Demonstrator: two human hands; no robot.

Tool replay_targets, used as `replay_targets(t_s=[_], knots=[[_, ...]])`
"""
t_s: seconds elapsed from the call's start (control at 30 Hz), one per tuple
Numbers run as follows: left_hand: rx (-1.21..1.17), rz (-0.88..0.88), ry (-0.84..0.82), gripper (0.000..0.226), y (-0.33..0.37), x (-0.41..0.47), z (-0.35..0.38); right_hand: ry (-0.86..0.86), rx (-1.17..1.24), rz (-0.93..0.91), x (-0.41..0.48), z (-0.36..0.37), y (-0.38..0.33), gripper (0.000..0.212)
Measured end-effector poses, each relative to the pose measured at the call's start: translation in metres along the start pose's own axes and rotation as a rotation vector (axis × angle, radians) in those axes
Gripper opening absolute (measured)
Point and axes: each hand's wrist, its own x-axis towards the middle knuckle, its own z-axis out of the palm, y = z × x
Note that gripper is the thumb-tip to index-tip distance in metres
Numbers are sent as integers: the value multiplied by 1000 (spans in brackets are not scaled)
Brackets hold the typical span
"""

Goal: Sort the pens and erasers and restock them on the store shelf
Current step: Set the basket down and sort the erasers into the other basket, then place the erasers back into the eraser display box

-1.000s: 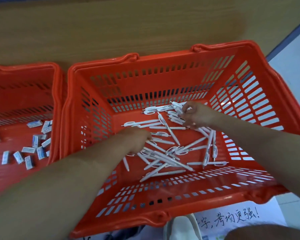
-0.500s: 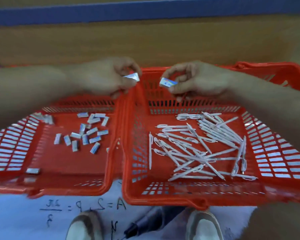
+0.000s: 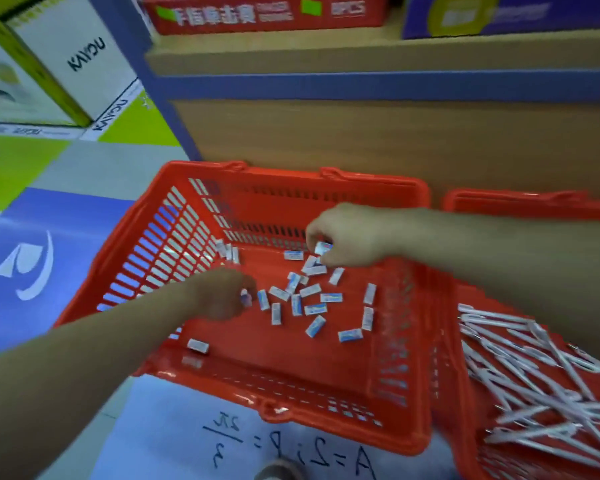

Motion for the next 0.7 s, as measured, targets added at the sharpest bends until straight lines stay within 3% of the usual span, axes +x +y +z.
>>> replay_targets(t_s=[0.13, 0.2, 0.37, 0.47, 0.6, 0.7], knots=[[170, 50, -206, 24, -20, 20, 22, -4, 22, 119, 17, 24, -21, 27], [274, 78, -230, 28, -29, 34, 31, 29, 78, 205, 24, 44, -15, 32], [141, 15, 51, 34, -45, 76, 51, 189, 167, 458, 38, 91, 4, 44], [56, -156, 164, 48, -57, 100, 61, 248, 168, 567, 44, 107, 18, 46], [-123, -403, 240, 47, -82, 113, 75, 224, 174, 601, 52, 120, 31, 55], [-250, -421, 249, 54, -92, 118, 81, 164, 110, 523, 58, 132, 29, 60]])
